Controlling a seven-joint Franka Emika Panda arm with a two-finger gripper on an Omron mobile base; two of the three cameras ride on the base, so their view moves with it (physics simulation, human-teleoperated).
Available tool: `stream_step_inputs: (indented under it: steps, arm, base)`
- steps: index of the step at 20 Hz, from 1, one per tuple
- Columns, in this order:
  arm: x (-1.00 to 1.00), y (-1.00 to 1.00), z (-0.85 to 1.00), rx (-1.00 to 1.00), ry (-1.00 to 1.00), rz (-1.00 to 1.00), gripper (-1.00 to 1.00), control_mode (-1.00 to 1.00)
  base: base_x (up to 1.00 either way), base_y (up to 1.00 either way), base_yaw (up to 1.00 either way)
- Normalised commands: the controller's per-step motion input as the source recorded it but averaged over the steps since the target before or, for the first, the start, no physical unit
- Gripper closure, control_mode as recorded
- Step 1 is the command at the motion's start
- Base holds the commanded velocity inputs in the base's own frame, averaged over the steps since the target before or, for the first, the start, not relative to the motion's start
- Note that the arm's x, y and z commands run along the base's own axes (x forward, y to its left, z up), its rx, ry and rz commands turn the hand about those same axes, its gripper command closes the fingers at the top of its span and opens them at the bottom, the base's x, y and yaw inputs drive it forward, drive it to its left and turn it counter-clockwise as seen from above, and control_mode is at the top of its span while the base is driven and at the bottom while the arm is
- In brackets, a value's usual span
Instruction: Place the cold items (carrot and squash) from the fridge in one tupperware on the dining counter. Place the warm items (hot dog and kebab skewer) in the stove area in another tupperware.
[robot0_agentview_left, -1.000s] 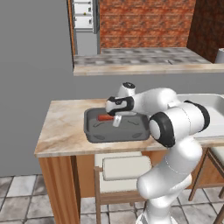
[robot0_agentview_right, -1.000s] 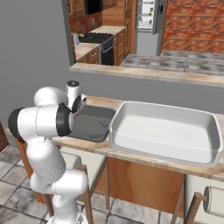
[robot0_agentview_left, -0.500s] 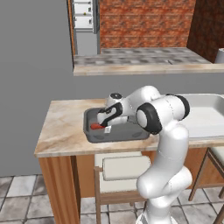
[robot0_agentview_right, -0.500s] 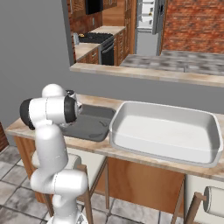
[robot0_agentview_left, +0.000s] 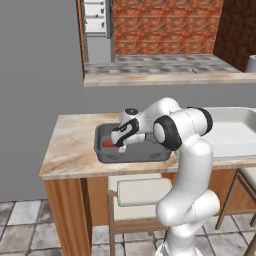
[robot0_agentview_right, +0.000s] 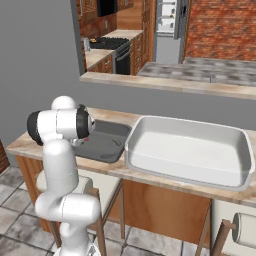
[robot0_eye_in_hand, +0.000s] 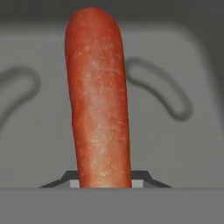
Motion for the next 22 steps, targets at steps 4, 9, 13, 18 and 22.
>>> stream_step_inputs:
  steps: [4, 9, 13, 18, 22]
  arm:
    - [-0.09, -0.02, 0.03, 0.0, -0.11, -0.05, -1.0, -1.0]
    - [-0.18, -0.18, 0.32, 0.0, -0.17, -0.03, -1.0, -1.0]
    - [-0.21, -0.28, 0.79, 0.0, -0.23, 0.0, -1.0, -1.0]
    - [-0.24, -0.39, 1.0, 0.0, -0.24, 0.0, -1.0, -1.0]
    - [-0.25, -0.31, 1.0, 0.0, -0.06, 0.02, -1.0, -1.0]
  base:
    - [0.0, 0.0, 0.0]
    - [0.0, 0.0, 0.0]
    - [0.0, 0.0, 0.0]
    - [0.0, 0.0, 0.0]
    - [0.0, 0.0, 0.0]
